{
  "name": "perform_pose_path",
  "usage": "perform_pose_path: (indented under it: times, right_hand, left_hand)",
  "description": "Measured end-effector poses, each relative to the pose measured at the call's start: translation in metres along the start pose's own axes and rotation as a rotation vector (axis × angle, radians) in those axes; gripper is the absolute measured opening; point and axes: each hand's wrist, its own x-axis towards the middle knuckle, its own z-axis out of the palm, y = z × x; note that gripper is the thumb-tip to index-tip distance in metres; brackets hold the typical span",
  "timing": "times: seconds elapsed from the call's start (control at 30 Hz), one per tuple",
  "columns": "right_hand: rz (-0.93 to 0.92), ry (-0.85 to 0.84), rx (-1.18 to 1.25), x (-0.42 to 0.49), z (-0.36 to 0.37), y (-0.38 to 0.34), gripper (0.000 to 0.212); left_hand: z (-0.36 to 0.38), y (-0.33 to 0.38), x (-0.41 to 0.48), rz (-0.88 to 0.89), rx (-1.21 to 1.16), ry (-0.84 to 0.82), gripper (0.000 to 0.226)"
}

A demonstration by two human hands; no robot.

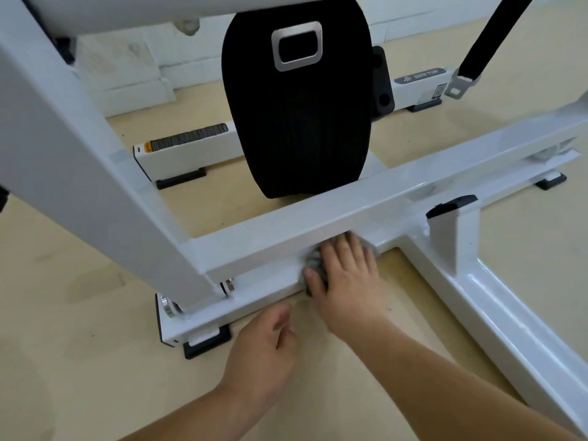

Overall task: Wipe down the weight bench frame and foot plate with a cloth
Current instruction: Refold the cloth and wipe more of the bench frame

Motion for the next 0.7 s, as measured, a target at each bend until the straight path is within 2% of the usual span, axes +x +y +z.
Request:
perform_pose_path:
  times: [0.07, 0.13, 0.2, 0.27, 0.4, 0.47, 0.53, 0.6, 0.7]
  right_hand:
    - [-0.297, -0.053, 0.017, -0.011, 0.015, -0.025, 0.056]
    - [-0.364, -0.033, -0.037, -0.013, 0.02, -0.018, 0.056]
    - [-0.216, -0.029, -0.028, -0.014, 0.008, 0.009, 0.066]
    - [0.04, -0.029, 0.097, -0.026, -0.012, 0.031, 0.074]
    - [0.363, 0.015, 0.271, -0.049, -0.021, 0.025, 0.085]
    - [0.516, 0.13, 0.399, -0.043, -0.011, 0.022, 0.081]
    - [0.661, 0.236, 0.597, -0.026, -0.006, 0.011, 0.069]
    - [0.773, 0.241, 0.799, -0.006, -0.002, -0.01, 0.062]
    - [0.842, 0.284, 1.041, 0.006, 0.009, -0.057, 0.061]
  left_hand:
    - [0.0, 0.0, 0.0, -0.002, 0.021, 0.012, 0.026]
    - [-0.003, -0.005, -0.005, -0.017, 0.031, 0.032, 0.027]
    - [-0.007, -0.012, -0.016, -0.039, 0.001, 0.061, 0.03]
    - [-0.012, -0.016, -0.024, -0.054, -0.036, 0.064, 0.032]
    - [-0.019, -0.015, -0.028, -0.092, -0.119, 0.096, 0.026]
    - [-0.023, -0.013, -0.028, -0.113, -0.138, 0.111, 0.024]
    - [-0.026, -0.013, -0.028, -0.113, -0.145, 0.13, 0.022]
    - [-0.032, -0.017, -0.028, -0.113, -0.147, 0.129, 0.021]
    - [-0.044, -0.031, -0.029, -0.126, -0.141, 0.142, 0.022]
